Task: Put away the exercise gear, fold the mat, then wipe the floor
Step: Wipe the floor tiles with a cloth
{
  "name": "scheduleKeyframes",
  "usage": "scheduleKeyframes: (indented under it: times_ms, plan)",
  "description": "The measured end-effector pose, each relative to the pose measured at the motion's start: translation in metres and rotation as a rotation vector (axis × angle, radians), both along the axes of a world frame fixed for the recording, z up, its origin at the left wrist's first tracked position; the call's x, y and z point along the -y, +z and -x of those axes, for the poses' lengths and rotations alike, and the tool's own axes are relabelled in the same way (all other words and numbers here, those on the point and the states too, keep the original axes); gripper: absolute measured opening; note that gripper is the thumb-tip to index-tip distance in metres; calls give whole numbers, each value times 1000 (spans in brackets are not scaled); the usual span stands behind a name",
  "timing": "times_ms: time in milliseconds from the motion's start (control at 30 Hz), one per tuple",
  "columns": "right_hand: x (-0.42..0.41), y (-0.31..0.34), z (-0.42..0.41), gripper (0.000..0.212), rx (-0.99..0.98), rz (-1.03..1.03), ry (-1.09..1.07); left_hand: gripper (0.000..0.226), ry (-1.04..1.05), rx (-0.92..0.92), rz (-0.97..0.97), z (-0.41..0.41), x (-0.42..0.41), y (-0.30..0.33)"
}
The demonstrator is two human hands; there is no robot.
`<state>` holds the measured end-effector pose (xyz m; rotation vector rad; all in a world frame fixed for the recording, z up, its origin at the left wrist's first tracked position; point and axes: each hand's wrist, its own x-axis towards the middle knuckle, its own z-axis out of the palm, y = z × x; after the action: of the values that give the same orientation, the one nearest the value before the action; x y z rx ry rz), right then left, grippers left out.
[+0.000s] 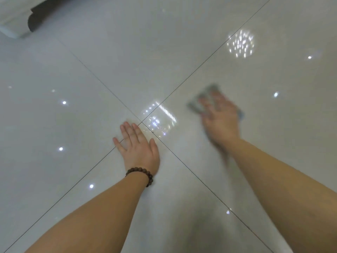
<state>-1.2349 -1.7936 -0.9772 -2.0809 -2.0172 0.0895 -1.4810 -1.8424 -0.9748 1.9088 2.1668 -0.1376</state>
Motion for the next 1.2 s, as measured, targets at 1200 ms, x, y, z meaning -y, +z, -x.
scheduleKeyframes:
  times_ms: [1200]
  plan:
    - [191,13,-95,58,-73,185,-893,79,8,-43,40,-4,2,7]
